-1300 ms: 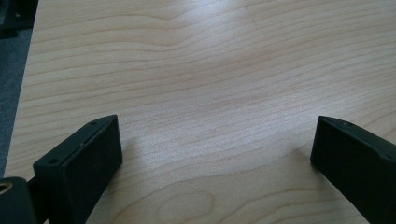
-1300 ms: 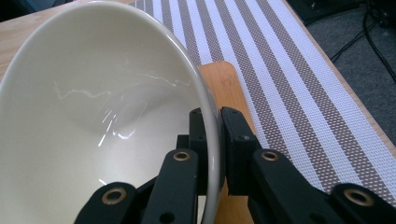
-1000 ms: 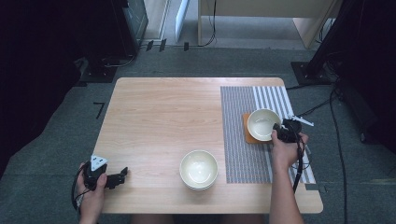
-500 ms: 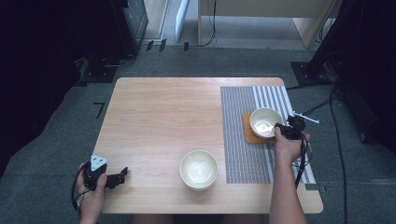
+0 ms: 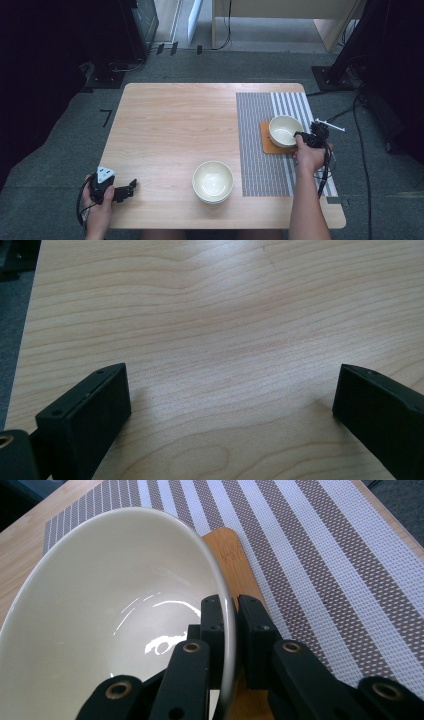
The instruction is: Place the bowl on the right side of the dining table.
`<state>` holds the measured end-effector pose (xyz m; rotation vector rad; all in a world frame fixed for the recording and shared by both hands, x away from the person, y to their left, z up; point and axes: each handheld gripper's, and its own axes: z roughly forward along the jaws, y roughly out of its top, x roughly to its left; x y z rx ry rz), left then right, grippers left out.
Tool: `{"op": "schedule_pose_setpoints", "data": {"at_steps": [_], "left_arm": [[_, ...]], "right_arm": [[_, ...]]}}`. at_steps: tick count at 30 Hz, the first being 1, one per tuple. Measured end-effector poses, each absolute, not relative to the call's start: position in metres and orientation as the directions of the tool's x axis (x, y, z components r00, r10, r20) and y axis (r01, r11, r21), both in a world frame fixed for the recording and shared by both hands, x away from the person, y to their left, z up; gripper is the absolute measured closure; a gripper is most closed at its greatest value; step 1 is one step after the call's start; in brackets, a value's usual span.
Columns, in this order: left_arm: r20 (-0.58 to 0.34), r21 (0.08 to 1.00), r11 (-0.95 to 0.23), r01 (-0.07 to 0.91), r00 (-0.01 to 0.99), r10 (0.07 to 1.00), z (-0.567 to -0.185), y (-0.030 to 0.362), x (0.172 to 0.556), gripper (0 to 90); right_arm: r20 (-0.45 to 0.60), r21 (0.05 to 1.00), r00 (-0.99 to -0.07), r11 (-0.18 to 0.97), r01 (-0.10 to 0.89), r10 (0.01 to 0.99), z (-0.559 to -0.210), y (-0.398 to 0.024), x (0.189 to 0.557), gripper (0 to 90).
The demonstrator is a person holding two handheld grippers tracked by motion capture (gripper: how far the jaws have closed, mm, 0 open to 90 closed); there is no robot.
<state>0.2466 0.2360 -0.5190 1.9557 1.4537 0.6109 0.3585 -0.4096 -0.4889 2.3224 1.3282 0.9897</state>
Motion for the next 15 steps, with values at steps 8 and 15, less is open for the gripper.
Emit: {"op": "schedule_pose_setpoints", "data": {"at_steps": [8, 15], "left_arm": [[0.002, 0.713, -0.202, 0.672, 0.287, 0.958, -0.5191, 0.2360, 0.2466, 1.7], [0.002, 0.713, -0.202, 0.672, 0.287, 0.958, -0.5190, 0.2360, 0.2466, 1.7]], "right_arm": [[0.437, 0.547, 0.327, -0.537, 0.642, 0.838, -0.4898, -0.4098, 0.3607, 82.1], [0.473, 0.558, 0.303, -0.548, 0.623, 0.827, -0.4903, -0.4128, 0.3576, 79.2]]}}
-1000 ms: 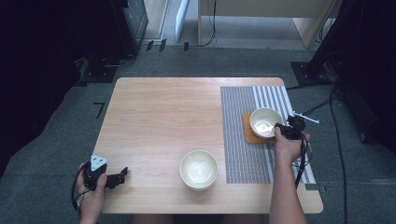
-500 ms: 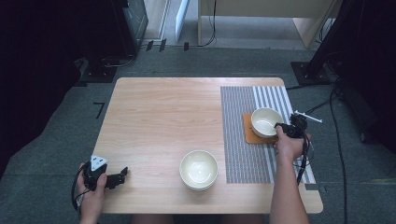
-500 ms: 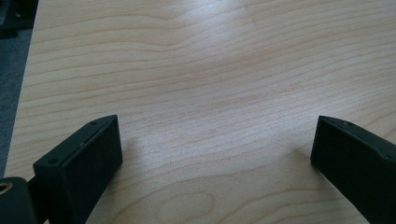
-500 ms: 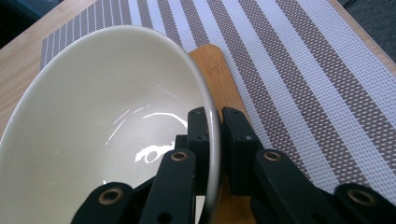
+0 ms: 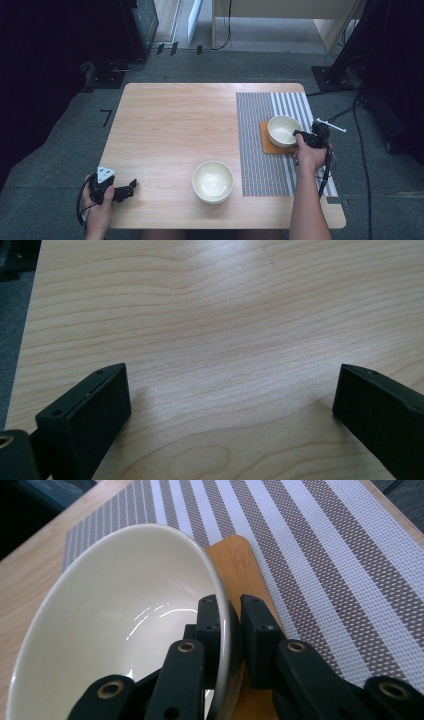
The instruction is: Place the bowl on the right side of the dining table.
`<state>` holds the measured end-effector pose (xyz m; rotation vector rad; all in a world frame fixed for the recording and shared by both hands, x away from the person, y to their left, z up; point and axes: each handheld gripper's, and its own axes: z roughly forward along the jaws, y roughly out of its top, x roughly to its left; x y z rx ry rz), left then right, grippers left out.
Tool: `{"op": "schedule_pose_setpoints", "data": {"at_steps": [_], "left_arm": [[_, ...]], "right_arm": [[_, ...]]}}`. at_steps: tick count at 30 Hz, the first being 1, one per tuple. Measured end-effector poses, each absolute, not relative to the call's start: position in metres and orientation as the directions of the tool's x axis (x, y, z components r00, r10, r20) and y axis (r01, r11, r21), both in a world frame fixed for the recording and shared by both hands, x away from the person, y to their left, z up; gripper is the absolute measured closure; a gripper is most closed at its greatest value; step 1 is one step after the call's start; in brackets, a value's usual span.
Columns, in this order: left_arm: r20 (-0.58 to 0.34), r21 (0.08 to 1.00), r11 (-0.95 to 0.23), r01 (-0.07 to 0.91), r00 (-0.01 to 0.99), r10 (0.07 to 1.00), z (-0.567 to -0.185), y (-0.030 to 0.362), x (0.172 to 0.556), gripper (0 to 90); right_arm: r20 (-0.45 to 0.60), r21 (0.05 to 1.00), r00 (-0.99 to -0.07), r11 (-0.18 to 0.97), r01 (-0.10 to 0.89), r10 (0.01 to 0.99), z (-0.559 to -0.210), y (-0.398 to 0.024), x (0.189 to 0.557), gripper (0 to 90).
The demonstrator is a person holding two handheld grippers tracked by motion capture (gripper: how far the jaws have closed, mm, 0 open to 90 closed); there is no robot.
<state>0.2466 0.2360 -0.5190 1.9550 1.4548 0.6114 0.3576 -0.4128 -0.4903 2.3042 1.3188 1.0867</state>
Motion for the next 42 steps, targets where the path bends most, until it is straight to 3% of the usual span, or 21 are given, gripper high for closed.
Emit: {"op": "schedule_pose_setpoints", "data": {"at_steps": [7, 25, 42], "left_arm": [[0.002, 0.713, -0.202, 0.672, 0.287, 0.958, -0.519, 0.236, 0.247, 1.6], [0.002, 0.713, -0.202, 0.672, 0.286, 0.958, -0.519, 0.236, 0.247, 1.7], [0.002, 0.713, -0.202, 0.672, 0.287, 0.958, -0.519, 0.236, 0.247, 1.6]], "right_arm": [[0.534, 0.561, 0.276, -0.579, 0.592, 0.799, -0.488, -0.421, 0.350, 67.5], [0.655, 0.506, 0.179, -0.602, 0.617, 0.734, -0.490, -0.436, 0.332, 40.3], [0.639, 0.555, 0.095, -0.544, 0.629, 0.763, -0.493, -0.440, 0.309, 34.8]]}}
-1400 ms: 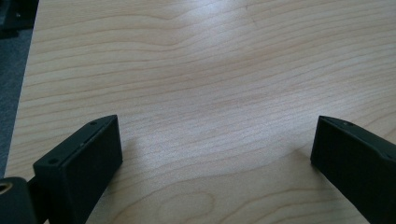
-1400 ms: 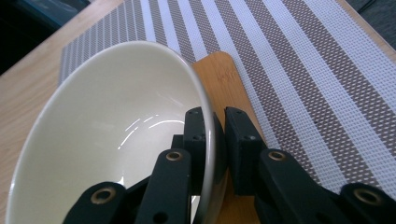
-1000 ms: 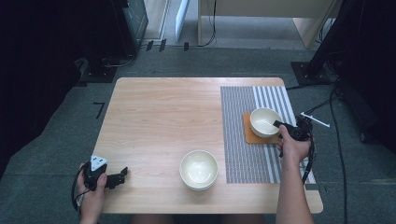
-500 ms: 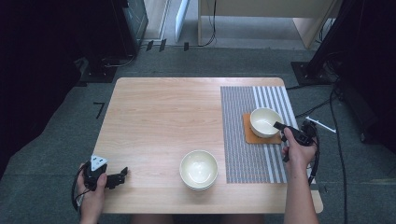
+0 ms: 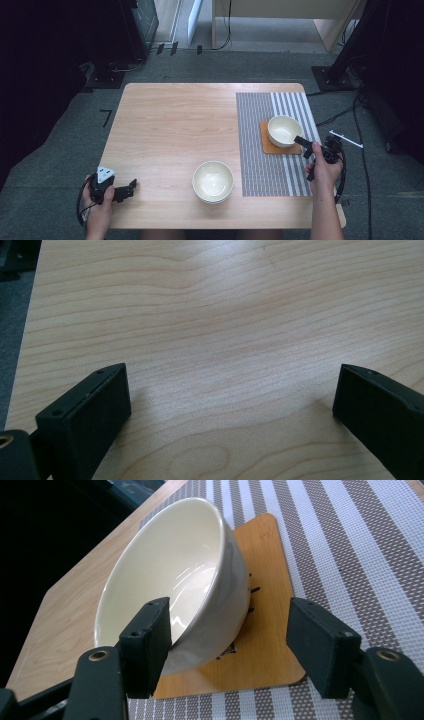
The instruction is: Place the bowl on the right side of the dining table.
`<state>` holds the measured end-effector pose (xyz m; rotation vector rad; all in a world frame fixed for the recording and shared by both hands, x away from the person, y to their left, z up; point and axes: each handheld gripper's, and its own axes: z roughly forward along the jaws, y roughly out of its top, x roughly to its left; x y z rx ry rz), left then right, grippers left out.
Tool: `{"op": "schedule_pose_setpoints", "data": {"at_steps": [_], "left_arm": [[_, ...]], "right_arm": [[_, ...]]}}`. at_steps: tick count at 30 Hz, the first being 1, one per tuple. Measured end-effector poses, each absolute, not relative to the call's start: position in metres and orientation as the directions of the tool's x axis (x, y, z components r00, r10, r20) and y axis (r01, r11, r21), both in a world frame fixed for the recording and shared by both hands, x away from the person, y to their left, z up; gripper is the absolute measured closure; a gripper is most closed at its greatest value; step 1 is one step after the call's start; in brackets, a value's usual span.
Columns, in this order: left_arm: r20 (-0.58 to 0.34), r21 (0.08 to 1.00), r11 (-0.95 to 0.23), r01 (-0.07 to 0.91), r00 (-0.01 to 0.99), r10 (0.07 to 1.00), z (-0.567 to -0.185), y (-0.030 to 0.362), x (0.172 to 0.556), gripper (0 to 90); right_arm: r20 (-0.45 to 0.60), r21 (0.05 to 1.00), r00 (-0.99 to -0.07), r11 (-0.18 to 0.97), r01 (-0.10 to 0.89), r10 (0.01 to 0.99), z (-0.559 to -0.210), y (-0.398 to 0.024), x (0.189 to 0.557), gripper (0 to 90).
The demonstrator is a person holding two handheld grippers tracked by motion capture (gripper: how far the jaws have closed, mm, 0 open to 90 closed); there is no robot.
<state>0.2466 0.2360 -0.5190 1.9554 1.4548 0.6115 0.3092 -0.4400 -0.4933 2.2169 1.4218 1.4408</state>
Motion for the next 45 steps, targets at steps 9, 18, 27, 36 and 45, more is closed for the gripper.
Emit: {"op": "schedule_pose_setpoints", "data": {"at_steps": [9, 18, 27, 36, 45], "left_arm": [[0.002, 0.712, -0.203, 0.672, 0.287, 0.958, -0.519, 0.236, 0.247, 1.7], [0.002, 0.712, -0.203, 0.672, 0.287, 0.958, -0.519, 0.236, 0.247, 1.6], [0.002, 0.712, -0.203, 0.672, 0.287, 0.958, -0.519, 0.236, 0.247, 1.6], [0.002, 0.712, -0.203, 0.672, 0.287, 0.958, -0.519, 0.236, 0.247, 1.7], [0.002, 0.712, -0.203, 0.672, 0.287, 0.958, -0.519, 0.236, 0.247, 1.6]], "right_arm": [[0.577, 0.629, 0.042, -0.477, 0.614, 0.816, -0.491, -0.437, 0.296, 34.7], [0.515, 0.677, -0.005, -0.403, 0.616, 0.857, -0.496, -0.435, 0.282, 34.0], [0.461, 0.692, -0.006, -0.356, 0.628, 0.887, -0.509, -0.435, 0.271, 34.2], [0.398, 0.703, -0.038, -0.278, 0.654, 0.917, -0.513, -0.431, 0.261, 29.2], [0.344, 0.708, -0.035, -0.234, 0.667, 0.938, -0.515, -0.426, 0.247, 21.4]]}}
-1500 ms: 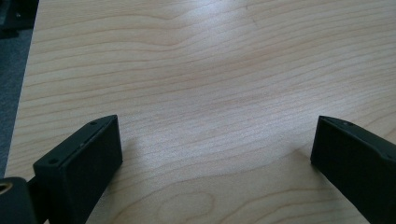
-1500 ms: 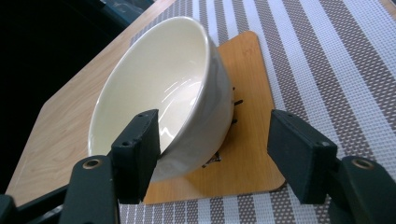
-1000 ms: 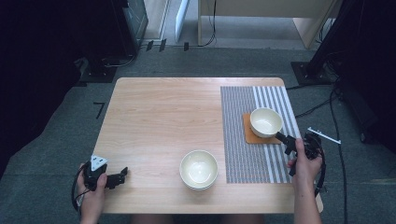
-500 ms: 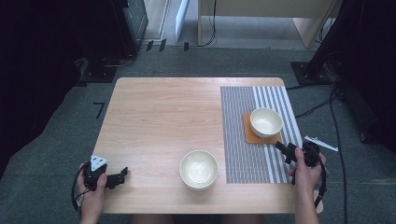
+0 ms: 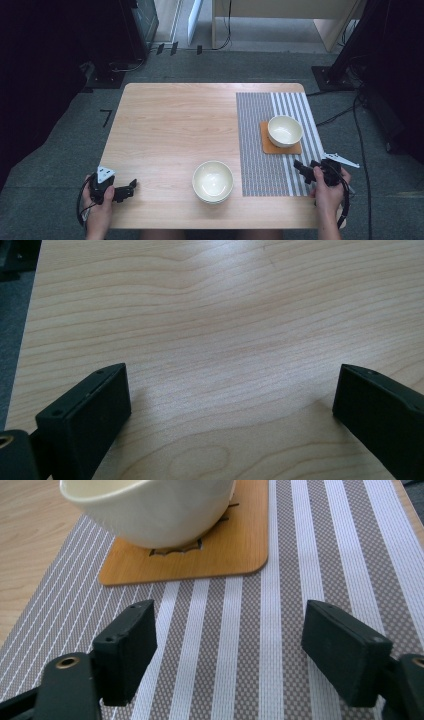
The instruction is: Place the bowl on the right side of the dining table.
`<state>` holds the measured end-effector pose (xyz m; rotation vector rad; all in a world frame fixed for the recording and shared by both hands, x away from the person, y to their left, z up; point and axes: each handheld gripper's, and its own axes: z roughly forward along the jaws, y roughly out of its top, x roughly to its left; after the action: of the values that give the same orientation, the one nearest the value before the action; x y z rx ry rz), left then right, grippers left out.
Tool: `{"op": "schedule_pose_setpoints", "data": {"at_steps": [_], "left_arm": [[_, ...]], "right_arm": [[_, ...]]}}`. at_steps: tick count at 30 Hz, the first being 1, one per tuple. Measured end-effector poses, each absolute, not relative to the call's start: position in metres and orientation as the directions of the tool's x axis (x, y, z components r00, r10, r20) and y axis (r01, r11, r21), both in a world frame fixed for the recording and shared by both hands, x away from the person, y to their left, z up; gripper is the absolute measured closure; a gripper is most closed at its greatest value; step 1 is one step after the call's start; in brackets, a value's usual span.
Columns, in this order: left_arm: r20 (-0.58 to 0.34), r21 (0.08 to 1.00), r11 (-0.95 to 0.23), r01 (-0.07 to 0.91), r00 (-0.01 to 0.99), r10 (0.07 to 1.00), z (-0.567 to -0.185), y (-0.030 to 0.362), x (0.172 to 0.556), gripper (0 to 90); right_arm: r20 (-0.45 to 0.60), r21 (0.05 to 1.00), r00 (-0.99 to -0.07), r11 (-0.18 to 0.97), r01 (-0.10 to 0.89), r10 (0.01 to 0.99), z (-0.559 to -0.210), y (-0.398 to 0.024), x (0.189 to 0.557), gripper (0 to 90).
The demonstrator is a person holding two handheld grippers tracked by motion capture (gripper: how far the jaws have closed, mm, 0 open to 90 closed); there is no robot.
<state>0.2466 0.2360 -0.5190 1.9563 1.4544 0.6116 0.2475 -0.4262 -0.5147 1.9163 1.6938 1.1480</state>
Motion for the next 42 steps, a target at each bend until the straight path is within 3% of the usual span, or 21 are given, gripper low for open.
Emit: {"op": "schedule_pose_setpoints", "data": {"at_steps": [42], "left_arm": [[0.002, 0.712, -0.203, 0.672, 0.287, 0.958, -0.519, 0.236, 0.247, 1.6]], "right_arm": [[0.109, 0.741, -0.035, -0.058, 0.669, 0.993, -0.519, -0.426, 0.194, 19.7]]}}
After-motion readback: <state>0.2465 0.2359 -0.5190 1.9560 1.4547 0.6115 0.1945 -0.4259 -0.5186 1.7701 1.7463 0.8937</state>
